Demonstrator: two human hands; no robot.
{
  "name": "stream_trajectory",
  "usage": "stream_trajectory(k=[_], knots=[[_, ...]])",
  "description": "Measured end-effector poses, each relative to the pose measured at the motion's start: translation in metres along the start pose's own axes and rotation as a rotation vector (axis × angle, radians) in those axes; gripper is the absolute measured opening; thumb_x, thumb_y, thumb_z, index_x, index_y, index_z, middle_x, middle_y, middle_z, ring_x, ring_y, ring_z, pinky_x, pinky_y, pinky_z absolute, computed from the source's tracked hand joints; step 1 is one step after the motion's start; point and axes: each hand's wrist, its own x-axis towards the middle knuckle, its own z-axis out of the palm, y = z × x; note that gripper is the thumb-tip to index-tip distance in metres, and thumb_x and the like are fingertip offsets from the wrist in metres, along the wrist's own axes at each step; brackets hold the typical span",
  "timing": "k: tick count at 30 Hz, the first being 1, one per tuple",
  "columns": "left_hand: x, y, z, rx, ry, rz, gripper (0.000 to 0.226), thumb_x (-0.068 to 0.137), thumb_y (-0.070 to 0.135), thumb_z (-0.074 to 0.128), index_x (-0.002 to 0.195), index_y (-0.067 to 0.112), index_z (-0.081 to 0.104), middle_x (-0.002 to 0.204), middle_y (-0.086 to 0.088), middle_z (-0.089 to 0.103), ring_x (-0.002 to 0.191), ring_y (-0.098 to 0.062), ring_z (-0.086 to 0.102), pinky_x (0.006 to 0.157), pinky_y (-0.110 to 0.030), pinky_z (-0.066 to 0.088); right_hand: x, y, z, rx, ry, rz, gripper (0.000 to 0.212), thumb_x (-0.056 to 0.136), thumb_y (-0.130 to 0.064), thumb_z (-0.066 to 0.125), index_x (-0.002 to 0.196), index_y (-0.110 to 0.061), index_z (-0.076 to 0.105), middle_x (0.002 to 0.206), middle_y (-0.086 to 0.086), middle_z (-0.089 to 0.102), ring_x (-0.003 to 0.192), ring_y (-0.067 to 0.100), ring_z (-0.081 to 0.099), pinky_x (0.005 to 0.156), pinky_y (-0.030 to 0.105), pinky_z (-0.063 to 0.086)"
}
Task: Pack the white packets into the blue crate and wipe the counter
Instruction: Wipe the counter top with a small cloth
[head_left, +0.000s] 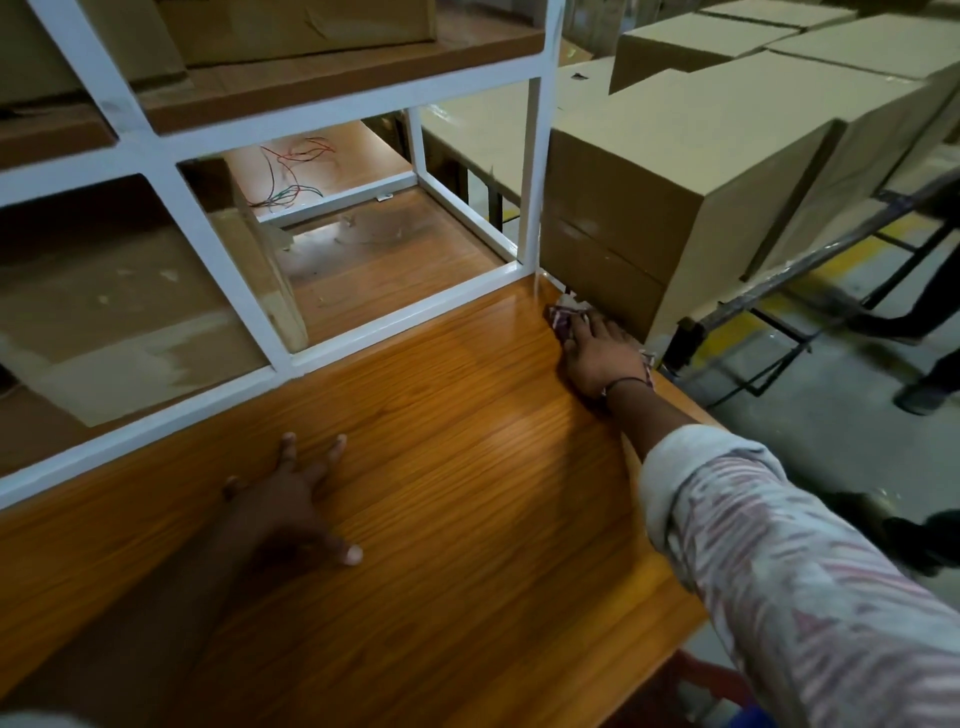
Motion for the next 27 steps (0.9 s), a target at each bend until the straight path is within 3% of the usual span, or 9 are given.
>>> stream_trajectory(k=[5,9,14,17,20,24,27], knots=[[-0.009,0.005,0.004,-0.038,0.042,-0.008,0.160,0.029,0.083,0.078,0.146,0.055,-0.026,0.160,-0.013,-0.034,0.150,-0.047,-0.011,0.115,-0.074,0.004,-0.053,0.017,0.007,-0.032,0.016,-0.035,0.056,0.105,-0.043,0.026,0.156,-0.021,0.025,0.165,0.009,0.021,0.151,0.030,0.017,0.124,0.046,0.011],[-0.008,0.022,0.004,-0.068,0.029,-0.010,0.173,0.016,0.085,0.080,0.150,0.050,-0.023,0.162,-0.015,-0.029,0.150,-0.047,-0.012,0.115,-0.074,0.012,-0.114,0.007,0.014,-0.029,0.006,-0.047,0.057,0.105,-0.045,0.025,0.157,-0.022,0.023,0.166,0.008,0.019,0.151,0.032,0.016,0.124,0.046,0.011],[-0.025,0.109,0.022,0.070,0.065,0.112,0.151,0.044,0.089,0.072,0.151,0.048,-0.025,0.160,-0.020,-0.030,0.147,-0.055,-0.012,0.111,-0.078,0.008,-0.209,-0.036,0.024,-0.023,-0.019,-0.292,0.058,0.105,-0.045,0.027,0.158,-0.022,0.024,0.166,0.005,0.021,0.152,0.030,0.017,0.124,0.044,0.013],[-0.025,0.154,0.040,0.088,0.040,0.174,0.158,0.022,0.095,0.066,0.146,0.057,-0.023,0.157,-0.015,-0.039,0.143,-0.063,-0.010,0.108,-0.081,0.012,-0.241,-0.016,0.025,-0.019,-0.027,-0.364,0.057,0.106,-0.048,0.027,0.158,-0.025,0.026,0.165,0.003,0.023,0.152,0.026,0.019,0.123,0.043,0.015],[-0.020,0.168,0.048,0.091,0.059,0.168,0.156,0.031,0.090,0.074,0.149,0.054,-0.022,0.157,-0.014,-0.040,0.143,-0.064,-0.009,0.108,-0.080,0.014,-0.226,0.037,0.014,-0.020,0.007,-0.167,0.057,0.105,-0.049,0.025,0.158,-0.027,0.024,0.166,0.002,0.020,0.152,0.027,0.018,0.124,0.042,0.012],[-0.015,0.165,0.050,0.103,0.079,0.161,0.157,0.028,0.091,0.073,0.148,0.055,-0.022,0.158,-0.013,-0.039,0.144,-0.062,-0.009,0.108,-0.080,0.015,-0.200,0.091,-0.002,-0.018,0.069,0.159,0.058,0.104,-0.047,0.028,0.157,-0.024,0.025,0.166,0.006,0.020,0.152,0.027,0.017,0.124,0.043,0.011],[-0.013,0.168,0.047,0.115,0.064,0.153,0.159,0.026,0.092,0.073,0.147,0.054,-0.025,0.157,-0.015,-0.039,0.143,-0.062,-0.011,0.107,-0.081,0.016,-0.205,0.077,0.002,-0.039,0.086,0.172,0.059,0.103,-0.047,0.027,0.157,-0.023,0.024,0.165,0.008,0.020,0.151,0.029,0.017,0.124,0.044,0.011]])
